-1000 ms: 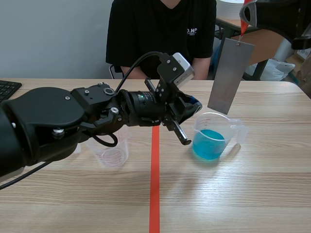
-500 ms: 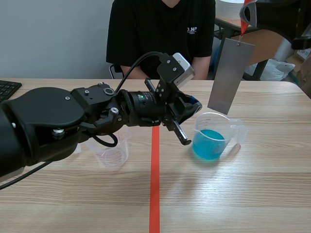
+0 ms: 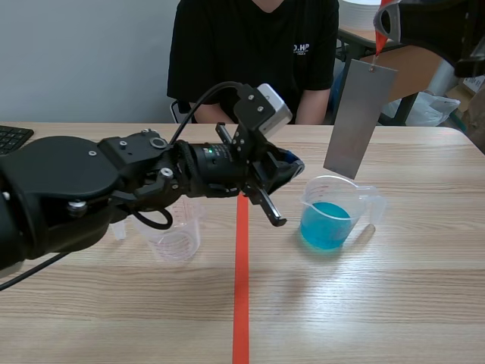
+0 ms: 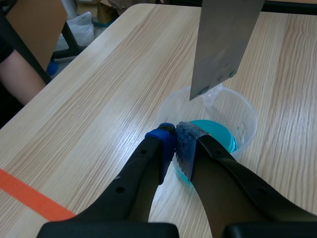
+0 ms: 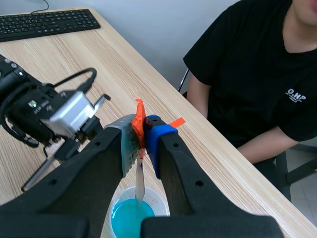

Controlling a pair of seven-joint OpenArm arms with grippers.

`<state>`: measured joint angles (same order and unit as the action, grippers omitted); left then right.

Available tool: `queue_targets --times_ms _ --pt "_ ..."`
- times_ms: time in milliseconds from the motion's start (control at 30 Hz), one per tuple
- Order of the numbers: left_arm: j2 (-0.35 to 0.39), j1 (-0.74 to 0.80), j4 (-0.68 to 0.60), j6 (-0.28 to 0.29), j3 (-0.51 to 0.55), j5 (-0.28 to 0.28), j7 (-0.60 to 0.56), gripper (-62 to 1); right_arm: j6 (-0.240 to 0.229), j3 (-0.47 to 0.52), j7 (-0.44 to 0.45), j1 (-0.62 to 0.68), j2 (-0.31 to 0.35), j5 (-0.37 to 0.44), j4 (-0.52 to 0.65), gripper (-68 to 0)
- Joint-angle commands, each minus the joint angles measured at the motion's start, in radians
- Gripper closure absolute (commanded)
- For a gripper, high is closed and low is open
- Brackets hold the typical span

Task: Do the redox reaction experiment.
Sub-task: 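Raise the plate and point at it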

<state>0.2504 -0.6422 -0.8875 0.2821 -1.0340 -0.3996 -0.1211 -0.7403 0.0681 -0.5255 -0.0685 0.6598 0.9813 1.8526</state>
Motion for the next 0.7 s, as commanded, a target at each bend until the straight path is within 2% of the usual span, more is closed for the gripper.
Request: queue_targets --times_ms 0,200,333,533,667 --pt "0.058 0.003 -0.076 -0.002 0.015 -0.035 -0.014 -4.9 -0.005 0.013 0.015 -0.014 0.018 0.018 0.014 -1.3" --pt "0.261 0.128 -0.309 -0.003 0.092 -0.038 -0.017 -4.9 -0.005 0.013 0.015 -0.014 0.018 0.018 0.014 -1.3" --pt "0.416 0.274 -0.454 -0.019 0.19 -0.038 -0.022 -4.9 -0.005 0.013 0.015 -0.014 0.019 0.018 0.014 -1.3" --pt "0.63 0.606 -0.602 -0.102 0.409 -0.037 -0.071 -4.9 -0.005 0.013 0.015 -0.014 0.019 0.018 0.014 -1.3" --pt "0.698 0.875 -0.626 -0.169 0.593 -0.037 -0.074 -4.9 -0.005 0.013 0.015 -0.014 0.019 0.018 0.014 -1.3"
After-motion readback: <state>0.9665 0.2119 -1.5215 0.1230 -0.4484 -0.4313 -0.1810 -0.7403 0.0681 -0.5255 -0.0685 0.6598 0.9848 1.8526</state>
